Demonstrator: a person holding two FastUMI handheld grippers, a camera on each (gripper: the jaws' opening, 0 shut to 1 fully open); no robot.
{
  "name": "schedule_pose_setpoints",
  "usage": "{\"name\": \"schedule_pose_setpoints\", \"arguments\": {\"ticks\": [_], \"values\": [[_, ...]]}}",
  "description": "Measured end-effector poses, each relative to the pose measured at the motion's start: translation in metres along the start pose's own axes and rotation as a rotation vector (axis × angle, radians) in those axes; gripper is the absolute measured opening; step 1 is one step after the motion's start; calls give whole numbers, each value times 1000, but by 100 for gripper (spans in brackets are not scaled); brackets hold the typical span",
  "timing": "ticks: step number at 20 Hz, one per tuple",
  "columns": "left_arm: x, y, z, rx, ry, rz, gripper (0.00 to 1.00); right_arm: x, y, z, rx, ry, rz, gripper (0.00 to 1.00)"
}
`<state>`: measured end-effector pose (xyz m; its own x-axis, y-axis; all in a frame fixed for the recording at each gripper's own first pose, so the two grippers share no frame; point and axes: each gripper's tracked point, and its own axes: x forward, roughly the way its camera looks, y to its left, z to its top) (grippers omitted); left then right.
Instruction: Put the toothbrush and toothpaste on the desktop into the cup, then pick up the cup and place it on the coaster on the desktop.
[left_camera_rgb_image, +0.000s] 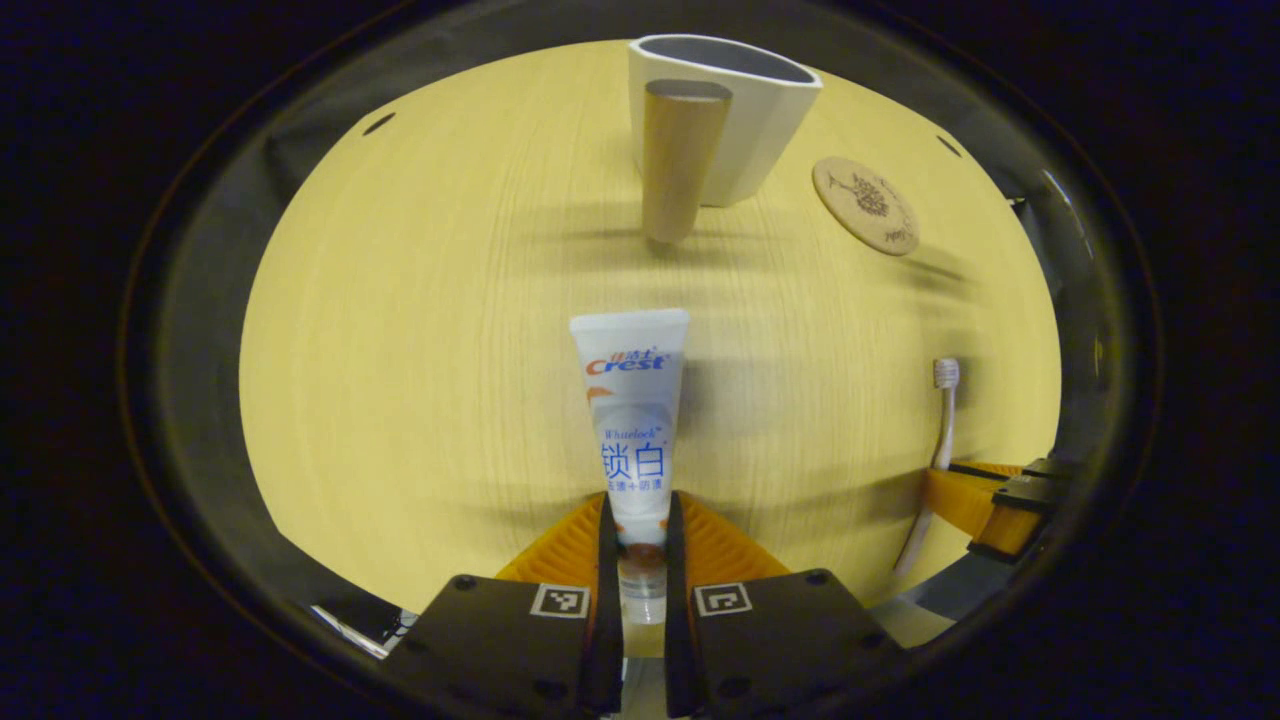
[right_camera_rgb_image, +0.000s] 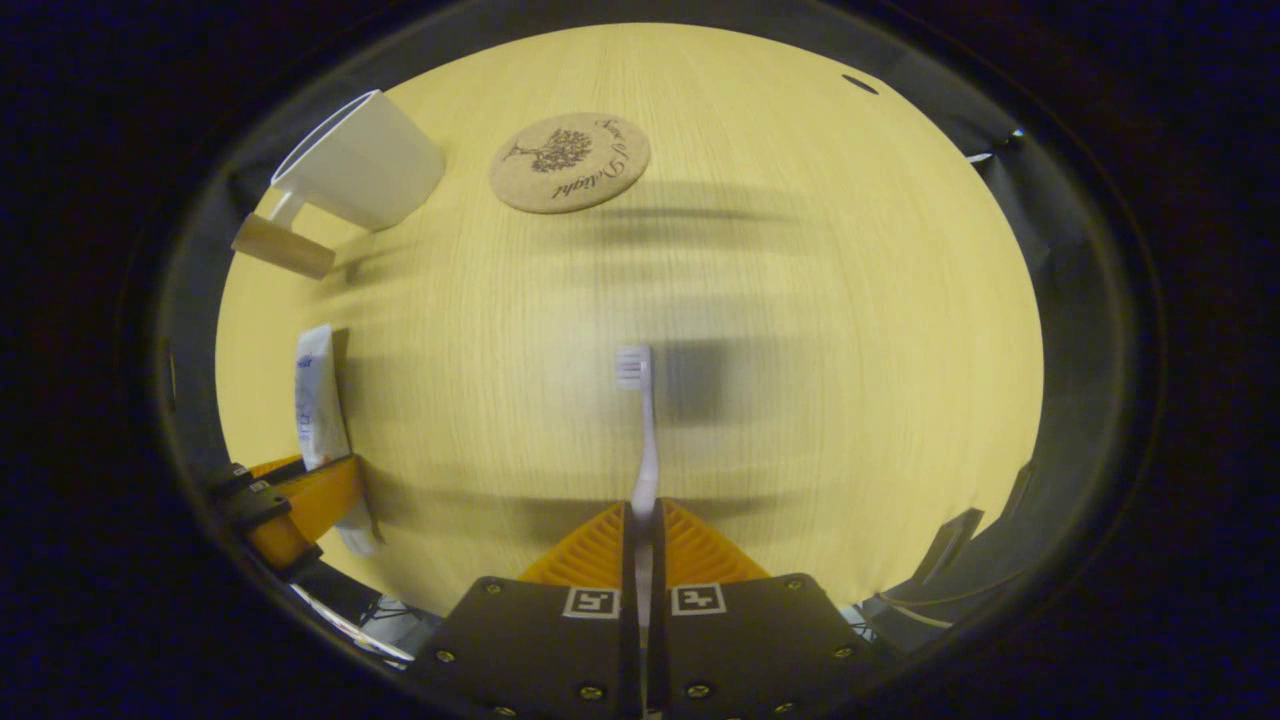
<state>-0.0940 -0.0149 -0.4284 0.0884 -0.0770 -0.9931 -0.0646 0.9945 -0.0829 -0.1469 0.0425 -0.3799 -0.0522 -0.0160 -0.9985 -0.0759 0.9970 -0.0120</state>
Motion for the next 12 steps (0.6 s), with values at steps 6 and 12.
{"name": "schedule_pose_setpoints", "arguments": {"ticks": [6,12], "values": [[-13,8,-8,-48,-20,13,24,0,-1,1,-16,2,14,4],[-78,24,22,-138,-160,0,25,0,0,1,-42,-14,10,4]]}}
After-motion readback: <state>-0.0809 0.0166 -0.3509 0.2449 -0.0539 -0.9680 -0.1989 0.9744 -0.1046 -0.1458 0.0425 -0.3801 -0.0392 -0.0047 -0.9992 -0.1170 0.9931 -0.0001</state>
